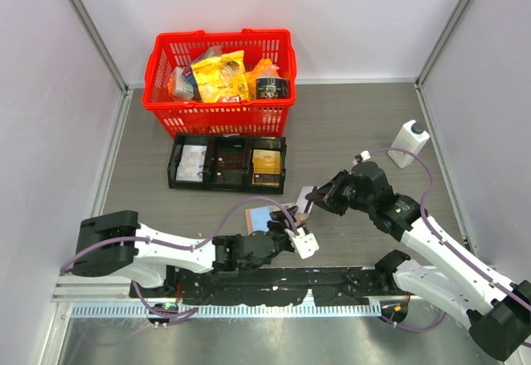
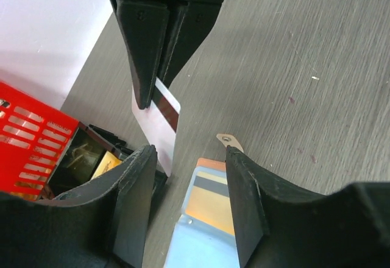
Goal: Take the credit cards out of the card holder
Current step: Place the credit card in the storage box.
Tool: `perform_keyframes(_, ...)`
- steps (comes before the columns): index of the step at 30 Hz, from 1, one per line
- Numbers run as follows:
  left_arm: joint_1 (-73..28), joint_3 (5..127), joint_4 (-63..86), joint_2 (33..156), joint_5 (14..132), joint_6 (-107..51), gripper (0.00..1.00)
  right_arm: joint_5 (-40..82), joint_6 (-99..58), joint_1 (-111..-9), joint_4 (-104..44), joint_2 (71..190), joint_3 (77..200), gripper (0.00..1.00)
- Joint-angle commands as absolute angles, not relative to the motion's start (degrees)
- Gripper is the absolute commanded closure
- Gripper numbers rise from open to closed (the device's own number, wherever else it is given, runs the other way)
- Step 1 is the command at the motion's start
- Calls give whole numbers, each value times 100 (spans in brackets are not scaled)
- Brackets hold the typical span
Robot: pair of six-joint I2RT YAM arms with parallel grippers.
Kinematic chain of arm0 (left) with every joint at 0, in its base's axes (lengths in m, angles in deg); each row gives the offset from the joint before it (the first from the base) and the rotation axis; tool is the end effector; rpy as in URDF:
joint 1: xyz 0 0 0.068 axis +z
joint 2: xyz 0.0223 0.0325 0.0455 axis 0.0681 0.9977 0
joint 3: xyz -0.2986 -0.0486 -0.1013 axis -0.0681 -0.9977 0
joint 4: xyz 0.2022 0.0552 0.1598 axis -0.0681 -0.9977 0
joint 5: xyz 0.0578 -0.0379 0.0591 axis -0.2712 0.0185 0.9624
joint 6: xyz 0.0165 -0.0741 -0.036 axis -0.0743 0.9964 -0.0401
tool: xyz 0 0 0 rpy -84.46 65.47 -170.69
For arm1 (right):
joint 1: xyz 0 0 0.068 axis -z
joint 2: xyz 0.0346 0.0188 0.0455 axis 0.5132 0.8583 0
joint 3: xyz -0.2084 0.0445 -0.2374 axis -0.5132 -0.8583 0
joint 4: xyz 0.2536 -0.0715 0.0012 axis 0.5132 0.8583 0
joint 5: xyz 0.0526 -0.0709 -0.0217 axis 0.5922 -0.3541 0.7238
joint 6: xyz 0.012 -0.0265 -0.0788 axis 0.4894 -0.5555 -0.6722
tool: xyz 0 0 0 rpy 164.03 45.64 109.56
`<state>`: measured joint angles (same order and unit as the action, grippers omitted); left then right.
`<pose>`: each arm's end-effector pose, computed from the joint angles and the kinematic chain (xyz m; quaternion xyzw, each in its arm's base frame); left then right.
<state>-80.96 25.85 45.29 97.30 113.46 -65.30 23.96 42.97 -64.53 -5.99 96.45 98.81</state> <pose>0.0663 -0.3010 0.2571 0.5046 0.5674 -0.1224 0.6392 0.1423 0.1116 0.2678 0.2355 0.8533 0.4122 0.2157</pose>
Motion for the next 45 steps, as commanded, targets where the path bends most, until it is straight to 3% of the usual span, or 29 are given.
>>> perform_keyframes(1, -8135, 2887, 5361, 9939, 11552, -6834, 50, 2279, 4487, -6480, -688, 9491, 9967, 99)
perform_keyframes(10, -8135, 3080, 5774, 10344, 11702, -6983, 61, 2279, 4610, -6480, -697, 9289, 9818, 99)
perform_keyframes(13, -8135, 3115, 5889, 10388, 11746, -7010, 70, 2288, 4636, -6480, -688, 9289, 9800, 99)
perform_keyframes(18, -8135, 3133, 5854, 10327, 11790, -6887, 99, 2236, 4680, -6480, -688, 9254, 9774, 99)
perform_keyframes(19, -8135, 3115, 5784, 10292, 11808, -6808, 100, 2218, 4680, -6480, -714, 9227, 9765, 97)
perform_keyframes(20, -8135, 3115, 5723, 10239, 11817, -6703, 100, 2192, 4672, -6480, -758, 9218, 9765, 95)
perform_keyframes(24, -8126, 3159, 5056, 9949, 12001, -6159, 100, 1850, 4426, -6480, -758, 9131, 9826, 60)
perform_keyframes(26, -8091, 3159, 4687, 9704, 12054, -5816, 100, 1622, 4180, -6480, -723, 9139, 9966, 51)
perform_keyframes(35, -7082, 3203, 1981, 8157, 11177, -3567, 100, 919, 2556, -6472, -478, 9394, 10696, 38)
perform_keyframes(45, -4499, 4019, -1078, 7048, 9367, -2432, 99, 847, 999, -6480, -381, 9560, 10670, 35)
